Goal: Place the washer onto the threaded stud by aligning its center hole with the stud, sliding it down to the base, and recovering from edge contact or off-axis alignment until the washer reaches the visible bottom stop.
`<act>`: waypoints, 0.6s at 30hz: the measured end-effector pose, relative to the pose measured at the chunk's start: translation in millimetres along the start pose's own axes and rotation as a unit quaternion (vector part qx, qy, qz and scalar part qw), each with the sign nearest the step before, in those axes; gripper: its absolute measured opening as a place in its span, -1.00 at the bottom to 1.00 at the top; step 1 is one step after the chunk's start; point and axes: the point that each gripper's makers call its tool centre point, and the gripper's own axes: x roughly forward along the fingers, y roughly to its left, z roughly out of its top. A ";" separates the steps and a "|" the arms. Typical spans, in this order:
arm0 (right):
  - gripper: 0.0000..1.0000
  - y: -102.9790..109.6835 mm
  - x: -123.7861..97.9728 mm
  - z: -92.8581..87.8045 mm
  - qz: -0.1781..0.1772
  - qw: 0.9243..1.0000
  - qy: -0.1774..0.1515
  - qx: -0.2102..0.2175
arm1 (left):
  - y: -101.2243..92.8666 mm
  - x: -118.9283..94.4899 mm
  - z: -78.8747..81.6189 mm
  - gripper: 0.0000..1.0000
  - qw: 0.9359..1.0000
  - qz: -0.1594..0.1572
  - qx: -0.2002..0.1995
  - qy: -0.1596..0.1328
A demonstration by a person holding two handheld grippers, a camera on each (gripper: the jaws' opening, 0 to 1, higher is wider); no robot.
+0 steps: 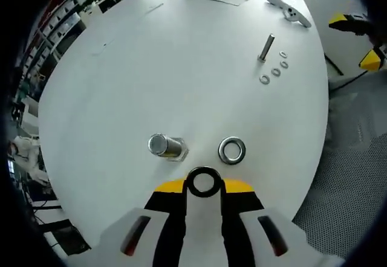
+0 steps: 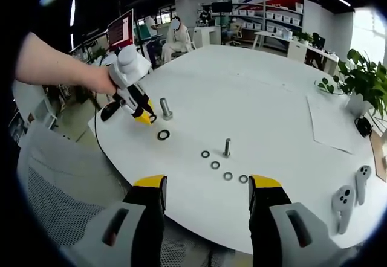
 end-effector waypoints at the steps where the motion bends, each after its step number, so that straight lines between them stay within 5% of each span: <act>1: 0.14 0.1 0.1 0.1 0.000 1.000 0.000 -0.001 | 0.0 -2.9 4.3 -0.63 1.000 0.001 0.007 -0.005; 18: 0.13 -0.1 -0.1 -1.1 0.000 1.000 0.003 -0.003 | 10.3 -31.8 28.6 -0.63 0.999 0.011 0.036 -0.034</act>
